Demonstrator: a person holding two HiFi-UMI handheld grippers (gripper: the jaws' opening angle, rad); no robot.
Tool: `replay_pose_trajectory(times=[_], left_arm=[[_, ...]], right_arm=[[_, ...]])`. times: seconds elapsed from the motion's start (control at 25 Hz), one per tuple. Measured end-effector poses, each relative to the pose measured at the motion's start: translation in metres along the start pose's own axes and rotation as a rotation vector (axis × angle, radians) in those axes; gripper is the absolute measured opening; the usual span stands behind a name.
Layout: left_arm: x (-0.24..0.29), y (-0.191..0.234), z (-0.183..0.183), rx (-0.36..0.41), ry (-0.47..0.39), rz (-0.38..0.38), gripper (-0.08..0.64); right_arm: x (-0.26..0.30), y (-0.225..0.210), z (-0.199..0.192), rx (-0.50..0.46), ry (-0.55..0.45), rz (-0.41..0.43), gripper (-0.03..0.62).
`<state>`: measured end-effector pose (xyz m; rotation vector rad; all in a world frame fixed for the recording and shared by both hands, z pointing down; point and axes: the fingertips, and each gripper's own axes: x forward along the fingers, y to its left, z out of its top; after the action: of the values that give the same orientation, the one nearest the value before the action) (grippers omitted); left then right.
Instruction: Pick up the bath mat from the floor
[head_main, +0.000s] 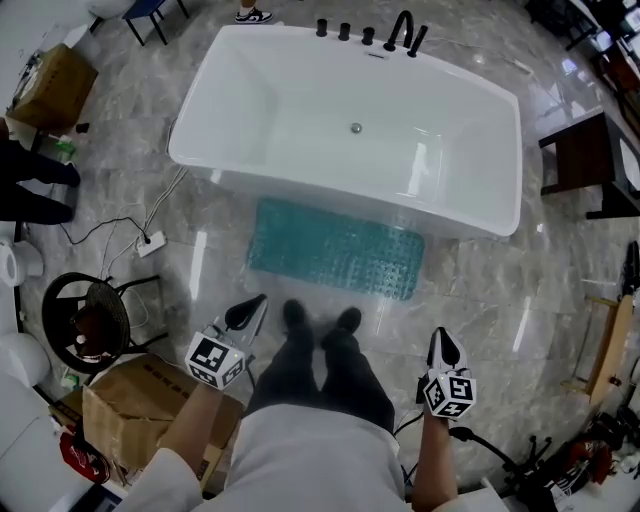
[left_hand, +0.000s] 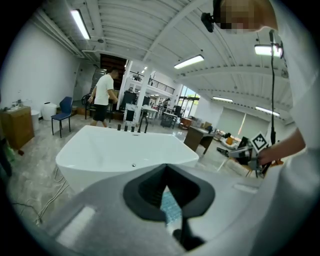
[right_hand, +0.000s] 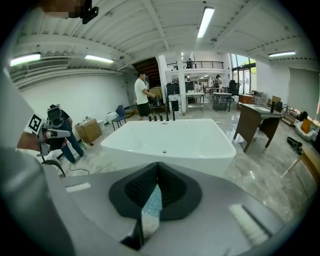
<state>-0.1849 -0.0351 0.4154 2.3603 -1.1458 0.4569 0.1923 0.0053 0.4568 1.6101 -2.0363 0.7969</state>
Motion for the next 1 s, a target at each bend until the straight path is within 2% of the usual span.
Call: replay_pose_trajectory(times=[0.32, 0.48, 0.68, 1.0], left_arm=[[0.052, 0.043, -0.049, -0.05, 0.049, 0.098, 0.0], [0.076, 0.06, -0.073, -0.065, 0.06, 0.106, 0.001], [0.121, 0.083, -0.115, -0.135, 0.055, 0.127, 0.002], [0.192, 0.106, -0.188, -0.122, 0.08, 0.118, 0.002]], right_arm=[[0.062, -0.045, -0.027, -0.008, 0.045, -0.011, 0.005], [0.094, -0.058, -0.04, -0.016, 0.053, -0.004, 0.005], [0.146, -0.07, -0.079, -0.037, 0.083, 0.012, 0.005], [0.225, -0.09, -0.152, -0.021, 0.102, 0.037, 0.005]])
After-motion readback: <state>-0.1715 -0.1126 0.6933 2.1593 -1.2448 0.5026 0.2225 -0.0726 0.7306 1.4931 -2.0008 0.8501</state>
